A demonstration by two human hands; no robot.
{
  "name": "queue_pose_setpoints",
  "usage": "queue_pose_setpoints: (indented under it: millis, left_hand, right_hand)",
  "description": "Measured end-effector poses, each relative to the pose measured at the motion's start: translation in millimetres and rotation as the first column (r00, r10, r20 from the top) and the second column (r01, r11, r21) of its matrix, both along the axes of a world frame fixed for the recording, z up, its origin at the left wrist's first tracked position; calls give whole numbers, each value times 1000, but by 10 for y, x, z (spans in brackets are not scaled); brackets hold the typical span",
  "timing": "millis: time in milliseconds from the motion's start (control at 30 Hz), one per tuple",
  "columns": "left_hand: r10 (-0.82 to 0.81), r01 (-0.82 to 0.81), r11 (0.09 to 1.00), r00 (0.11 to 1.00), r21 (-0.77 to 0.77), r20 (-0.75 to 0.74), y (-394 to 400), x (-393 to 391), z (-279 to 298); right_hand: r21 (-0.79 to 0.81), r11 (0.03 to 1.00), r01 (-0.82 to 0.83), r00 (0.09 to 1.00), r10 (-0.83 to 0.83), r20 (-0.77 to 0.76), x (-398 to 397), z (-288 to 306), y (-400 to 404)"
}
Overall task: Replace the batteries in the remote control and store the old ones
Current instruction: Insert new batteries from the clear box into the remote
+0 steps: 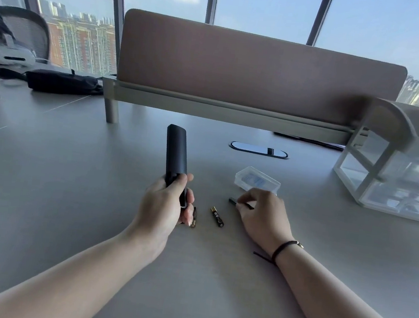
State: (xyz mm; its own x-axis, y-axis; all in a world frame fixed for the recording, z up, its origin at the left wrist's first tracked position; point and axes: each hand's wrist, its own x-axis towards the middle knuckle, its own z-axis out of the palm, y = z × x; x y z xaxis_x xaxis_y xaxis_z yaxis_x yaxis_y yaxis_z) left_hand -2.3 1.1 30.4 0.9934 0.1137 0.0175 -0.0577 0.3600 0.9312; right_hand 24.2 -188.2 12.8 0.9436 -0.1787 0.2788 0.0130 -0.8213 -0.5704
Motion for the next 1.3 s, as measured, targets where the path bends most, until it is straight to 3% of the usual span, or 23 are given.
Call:
queue_pose_setpoints:
  millis: [333, 667, 1100, 1200, 1300]
  left_hand:
    - [-37, 37, 999, 999, -10, -37, -11, -25, -27]
    - [-310, 311, 939, 950, -147, 26, -71, -199, 67]
    - [-379, 390, 911, 920, -136, 101, -84, -261, 85]
    - [-381, 390, 913, 920, -120, 93, -81, -269, 85]
    - [-362, 366, 928, 930, -65, 64, -84, -272, 78]
  right_hand:
    - [56, 995, -88, 994, 92, -55, -225, 98, -260]
    - [-153, 976, -153, 988, 148, -45, -266, 157, -253]
    - [-352, 886, -303, 953, 285, -103, -316, 128, -200]
    - [-289, 908, -303, 952, 303, -45, -313, 130, -181]
    - [12, 970, -243, 969, 243, 44, -304, 192, -141]
